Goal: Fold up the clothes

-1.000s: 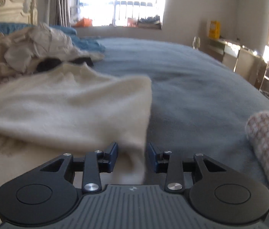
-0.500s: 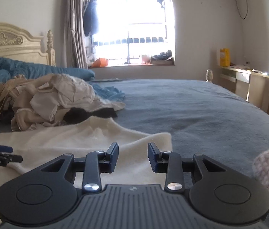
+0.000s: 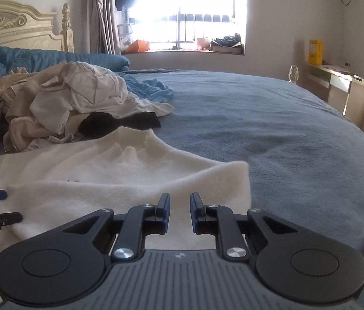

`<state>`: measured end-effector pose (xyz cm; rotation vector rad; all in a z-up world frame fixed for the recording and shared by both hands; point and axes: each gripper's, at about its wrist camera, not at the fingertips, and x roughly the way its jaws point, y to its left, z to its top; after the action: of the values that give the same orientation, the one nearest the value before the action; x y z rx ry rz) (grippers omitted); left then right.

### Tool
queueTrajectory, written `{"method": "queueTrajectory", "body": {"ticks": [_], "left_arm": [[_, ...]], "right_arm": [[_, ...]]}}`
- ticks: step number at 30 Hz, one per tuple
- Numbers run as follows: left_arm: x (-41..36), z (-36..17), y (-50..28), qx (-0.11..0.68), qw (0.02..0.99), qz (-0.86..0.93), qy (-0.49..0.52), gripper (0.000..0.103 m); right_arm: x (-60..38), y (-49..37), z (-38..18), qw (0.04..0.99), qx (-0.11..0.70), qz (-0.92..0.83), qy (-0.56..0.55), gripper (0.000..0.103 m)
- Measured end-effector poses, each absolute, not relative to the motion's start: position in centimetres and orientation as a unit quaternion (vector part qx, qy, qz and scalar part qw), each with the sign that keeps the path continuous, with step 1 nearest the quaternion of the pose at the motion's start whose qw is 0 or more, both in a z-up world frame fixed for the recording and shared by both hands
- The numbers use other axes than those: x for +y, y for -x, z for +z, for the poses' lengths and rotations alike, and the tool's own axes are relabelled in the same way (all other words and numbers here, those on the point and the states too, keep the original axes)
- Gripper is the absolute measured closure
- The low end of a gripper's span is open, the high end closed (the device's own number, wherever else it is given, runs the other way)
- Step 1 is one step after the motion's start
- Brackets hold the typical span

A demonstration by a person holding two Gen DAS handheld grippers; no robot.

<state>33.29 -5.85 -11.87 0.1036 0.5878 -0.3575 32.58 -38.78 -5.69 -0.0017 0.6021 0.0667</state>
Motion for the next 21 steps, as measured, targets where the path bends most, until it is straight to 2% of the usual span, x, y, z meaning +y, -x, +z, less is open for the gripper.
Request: {"method": "queueTrajectory", "body": {"ticks": [3, 4, 12, 14, 15, 18, 21], "left_arm": [[-4.8, -12.1, -33.6, 0.295, 0.938, -0.181, -0.018, 0.016], [-4.4, -12.1, -33.8, 0.297, 0.937, -0.184, -0.005, 0.016], [-3.7, -12.4, -33.6, 0.293, 0.937, -0.191, 0.016, 0.015], [-3.5, -12.4, -33.7, 0.293, 0.936, -0.193, 0.021, 0.015], [-3.4, -12.5, -33.7, 0.293, 0.936, -0.194, 0.024, 0.015], [-3.3, -12.5, -33.7, 0.292, 0.936, -0.196, 0.029, 0.015], [-3.3, -12.5, -33.7, 0.291, 0.936, -0.195, 0.028, 0.015]], "right_arm": [[-39.9, -38.7, -8.8, 0.937, 0.35, 0.007, -0.008, 0.086], [-40.5, -40.7, -10.0, 0.929, 0.369, -0.003, -0.013, 0.092], [-47.4, -44.8, -10.5, 0.911, 0.366, -0.093, -0.164, 0.095], [-47.2, -43.5, -8.9, 0.921, 0.339, -0.095, -0.17, 0.092], [-46.4, -42.3, -8.1, 0.927, 0.333, -0.085, -0.152, 0.088], [-43.9, -38.5, -5.5, 0.942, 0.315, -0.054, -0.101, 0.088], [-41.9, -34.6, -6.7, 0.931, 0.352, -0.02, -0.094, 0.088]]}}
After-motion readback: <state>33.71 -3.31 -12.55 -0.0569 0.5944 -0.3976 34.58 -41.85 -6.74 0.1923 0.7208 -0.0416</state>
